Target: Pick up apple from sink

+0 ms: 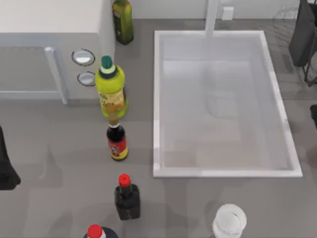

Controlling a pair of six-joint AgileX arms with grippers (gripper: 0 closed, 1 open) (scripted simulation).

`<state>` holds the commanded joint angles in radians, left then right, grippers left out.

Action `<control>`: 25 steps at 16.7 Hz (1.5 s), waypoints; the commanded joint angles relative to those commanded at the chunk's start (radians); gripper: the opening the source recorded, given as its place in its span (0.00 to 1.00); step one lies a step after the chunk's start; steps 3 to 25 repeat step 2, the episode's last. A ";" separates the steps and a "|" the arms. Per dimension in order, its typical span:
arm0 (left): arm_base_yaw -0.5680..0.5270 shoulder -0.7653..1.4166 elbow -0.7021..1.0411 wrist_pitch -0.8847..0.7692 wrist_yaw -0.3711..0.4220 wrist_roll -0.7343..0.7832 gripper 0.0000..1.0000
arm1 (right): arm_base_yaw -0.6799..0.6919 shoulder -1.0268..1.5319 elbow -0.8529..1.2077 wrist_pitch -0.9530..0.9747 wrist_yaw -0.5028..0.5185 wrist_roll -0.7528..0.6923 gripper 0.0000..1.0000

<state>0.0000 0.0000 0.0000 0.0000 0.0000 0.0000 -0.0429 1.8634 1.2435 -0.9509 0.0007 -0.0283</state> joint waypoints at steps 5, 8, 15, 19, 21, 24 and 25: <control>0.000 0.000 0.000 0.000 0.000 0.000 1.00 | 0.000 0.000 0.000 0.000 0.000 0.000 1.00; 0.000 0.000 0.000 0.000 0.000 0.000 1.00 | 0.000 0.000 0.000 0.000 0.000 0.000 1.00; 0.000 0.000 0.000 0.000 0.000 0.000 1.00 | 0.000 0.000 0.000 0.000 0.000 0.000 1.00; 0.000 0.000 0.000 0.000 0.000 0.000 1.00 | 0.000 0.000 0.000 0.000 0.000 0.000 1.00; 0.000 0.000 0.000 0.000 0.000 0.000 1.00 | 0.000 0.000 0.000 0.000 0.000 0.000 1.00; 0.000 0.000 0.000 0.000 0.000 0.000 1.00 | 0.000 0.000 0.000 0.000 0.000 0.000 1.00; 0.000 0.000 0.000 0.000 0.000 0.000 1.00 | 0.000 0.000 0.000 0.000 0.000 0.000 1.00</control>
